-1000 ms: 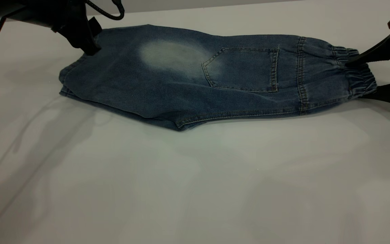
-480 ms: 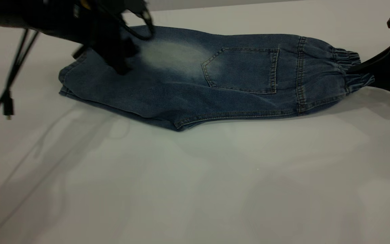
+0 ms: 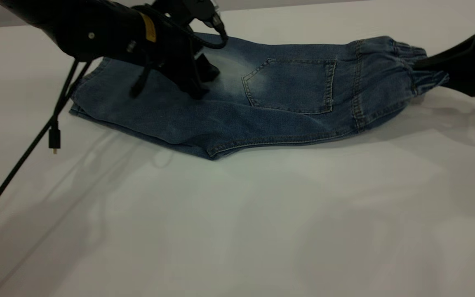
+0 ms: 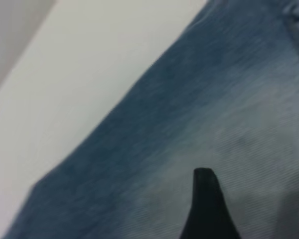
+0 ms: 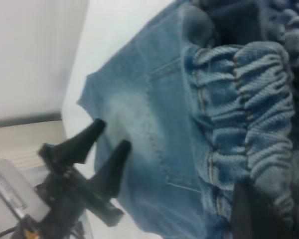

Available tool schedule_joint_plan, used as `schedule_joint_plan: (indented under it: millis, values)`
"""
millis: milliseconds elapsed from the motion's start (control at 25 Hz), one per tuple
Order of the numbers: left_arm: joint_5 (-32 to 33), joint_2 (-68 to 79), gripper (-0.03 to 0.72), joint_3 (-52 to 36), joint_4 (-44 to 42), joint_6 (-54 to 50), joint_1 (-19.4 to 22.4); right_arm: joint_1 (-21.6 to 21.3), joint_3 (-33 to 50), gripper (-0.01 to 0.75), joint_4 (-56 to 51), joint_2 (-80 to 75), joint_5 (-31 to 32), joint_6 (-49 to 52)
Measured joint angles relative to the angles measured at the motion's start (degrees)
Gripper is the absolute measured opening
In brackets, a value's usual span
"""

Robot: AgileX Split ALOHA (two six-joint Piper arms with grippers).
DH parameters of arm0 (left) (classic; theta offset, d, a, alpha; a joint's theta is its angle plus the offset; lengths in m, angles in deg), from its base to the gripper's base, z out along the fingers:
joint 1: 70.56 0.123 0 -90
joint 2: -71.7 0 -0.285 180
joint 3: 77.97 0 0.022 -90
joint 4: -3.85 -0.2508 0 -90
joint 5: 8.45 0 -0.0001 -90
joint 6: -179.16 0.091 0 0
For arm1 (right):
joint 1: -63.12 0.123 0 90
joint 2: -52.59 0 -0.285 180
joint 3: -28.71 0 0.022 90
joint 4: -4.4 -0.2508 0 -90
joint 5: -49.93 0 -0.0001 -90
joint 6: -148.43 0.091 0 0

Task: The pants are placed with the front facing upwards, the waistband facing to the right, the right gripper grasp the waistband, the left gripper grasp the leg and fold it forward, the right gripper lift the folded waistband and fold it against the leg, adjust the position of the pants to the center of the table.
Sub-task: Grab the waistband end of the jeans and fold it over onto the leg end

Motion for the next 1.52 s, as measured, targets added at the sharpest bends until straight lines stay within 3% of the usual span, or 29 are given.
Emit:
schedule_joint_plan:
  millis: [320, 440, 920, 1280, 1520]
  values:
    - [-0.2, 2.0, 0.403, -0.1, -14.9, -18.5, -1.6, 0.0, -4.0, 0.039, 0.0, 0.1, 8.4, 0.3]
    - [-0.6, 2.2, 0.403, -0.2, -18.4, -23.4, -2.6, 0.3, -4.9, 0.039, 0.0, 0.2, 8.6, 0.5]
    - [-2.7, 2.2, 0.402, -0.2, -20.1, -26.3, -6.6, 8.3, -8.5, 0.039, 0.1, 7.9, 8.6, 1.3]
    - [2.8, -4.7, 0.4, -0.2, -20.0, -25.4, -2.9, 8.5, -9.3, 0.039, 0.0, 10.8, 8.3, 2.6]
    - [14.4, -6.5, 0.399, -0.3, -19.8, -24.3, 1.5, 9.7, -9.4, 0.039, -0.1, 11.9, 8.4, 3.0]
